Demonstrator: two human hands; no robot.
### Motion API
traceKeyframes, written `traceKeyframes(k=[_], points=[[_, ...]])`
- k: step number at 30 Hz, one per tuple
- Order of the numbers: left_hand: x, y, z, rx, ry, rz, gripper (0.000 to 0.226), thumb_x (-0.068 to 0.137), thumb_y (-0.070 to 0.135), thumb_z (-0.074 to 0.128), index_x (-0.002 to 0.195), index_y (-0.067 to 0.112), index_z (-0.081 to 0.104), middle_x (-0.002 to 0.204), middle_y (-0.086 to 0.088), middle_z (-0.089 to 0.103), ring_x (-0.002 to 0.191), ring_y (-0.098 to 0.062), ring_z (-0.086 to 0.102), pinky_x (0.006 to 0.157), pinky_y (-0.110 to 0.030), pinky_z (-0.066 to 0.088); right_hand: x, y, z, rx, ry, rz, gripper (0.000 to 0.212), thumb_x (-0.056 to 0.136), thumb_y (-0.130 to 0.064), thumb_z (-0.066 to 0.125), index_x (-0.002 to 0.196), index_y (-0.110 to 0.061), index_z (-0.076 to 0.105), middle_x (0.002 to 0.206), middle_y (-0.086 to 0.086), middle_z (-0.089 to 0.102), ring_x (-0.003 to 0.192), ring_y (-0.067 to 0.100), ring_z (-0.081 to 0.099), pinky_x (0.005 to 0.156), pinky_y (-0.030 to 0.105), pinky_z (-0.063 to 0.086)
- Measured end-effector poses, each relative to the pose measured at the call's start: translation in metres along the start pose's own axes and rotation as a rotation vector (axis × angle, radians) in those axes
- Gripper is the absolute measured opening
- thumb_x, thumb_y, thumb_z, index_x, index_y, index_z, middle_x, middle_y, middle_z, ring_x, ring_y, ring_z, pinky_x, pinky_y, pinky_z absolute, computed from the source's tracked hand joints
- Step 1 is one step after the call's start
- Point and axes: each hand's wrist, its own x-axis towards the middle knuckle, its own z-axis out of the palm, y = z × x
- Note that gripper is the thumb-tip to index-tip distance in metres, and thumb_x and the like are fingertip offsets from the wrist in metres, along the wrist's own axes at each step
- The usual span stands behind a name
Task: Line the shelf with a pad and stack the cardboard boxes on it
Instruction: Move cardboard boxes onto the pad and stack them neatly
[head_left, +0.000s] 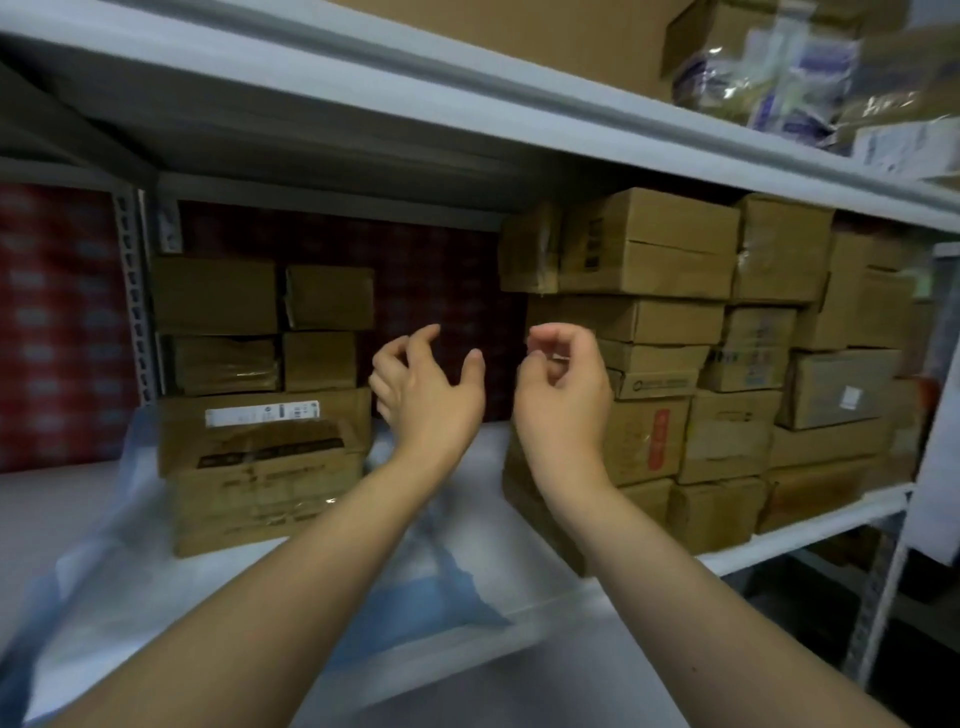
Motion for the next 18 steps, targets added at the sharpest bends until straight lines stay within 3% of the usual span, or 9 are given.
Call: traceKeyframes(k=[5,8,11,15,18], points=[[0.005,0.041,0.049,-0.121,-0.028,0.02,0.054,0.096,0.049,0.05,0.144,0.027,0.039,0.149,-0.003,0.027,0.137,-0.023,0.026,0.115,-0.045,0.028,0.043,0.008,-0.04,0.025,0.036,-0.168,0.019,0.091,-0.007,0.055,0.104,-0.021,0.058,0.106,-0.001,0.058,0.085,-0.001,0.055,0.071,0.008,0.045],[0.01,0.056,0.065,-0.215,-0.02,-0.013,0.052,0.098,0.051,0.044,0.145,0.028,0.039,0.151,-0.004,0.026,0.139,-0.023,0.023,0.116,-0.046,0.027,0.059,0.012,-0.058,0.04,0.085,-0.298,0.02,0.09,-0.004,0.057,0.107,-0.016,0.057,0.109,-0.001,0.053,0.084,-0.002,0.053,0.07,0.009,0.044],[0.021,0.06,0.075,-0.326,0.001,-0.091,0.051,0.1,0.052,0.04,0.145,0.029,0.039,0.153,-0.005,0.027,0.141,-0.025,0.025,0.116,-0.047,0.027,0.077,0.017,-0.07,0.032,0.167,-0.375,0.024,0.087,-0.007,0.06,0.109,-0.015,0.055,0.113,0.0,0.048,0.086,0.002,0.051,0.071,0.016,0.046],[0.035,0.057,0.087,-0.434,0.015,-0.139,0.055,0.1,0.054,0.038,0.149,0.027,0.034,0.155,-0.007,0.028,0.142,-0.026,0.027,0.109,-0.04,0.03,0.094,0.028,-0.077,0.001,0.224,-0.399,0.031,0.083,-0.018,0.063,0.112,-0.016,0.051,0.118,0.002,0.043,0.107,0.022,0.05,0.09,0.042,0.048],[0.047,0.059,0.097,-0.476,-0.005,-0.177,0.062,0.099,0.058,0.036,0.151,0.027,0.028,0.157,-0.007,0.026,0.143,-0.029,0.027,0.114,-0.047,0.03,0.1,0.033,-0.076,-0.029,0.253,-0.407,0.037,0.081,-0.023,0.067,0.113,-0.012,0.051,0.122,0.004,0.04,0.118,0.022,0.044,0.097,0.045,0.044]])
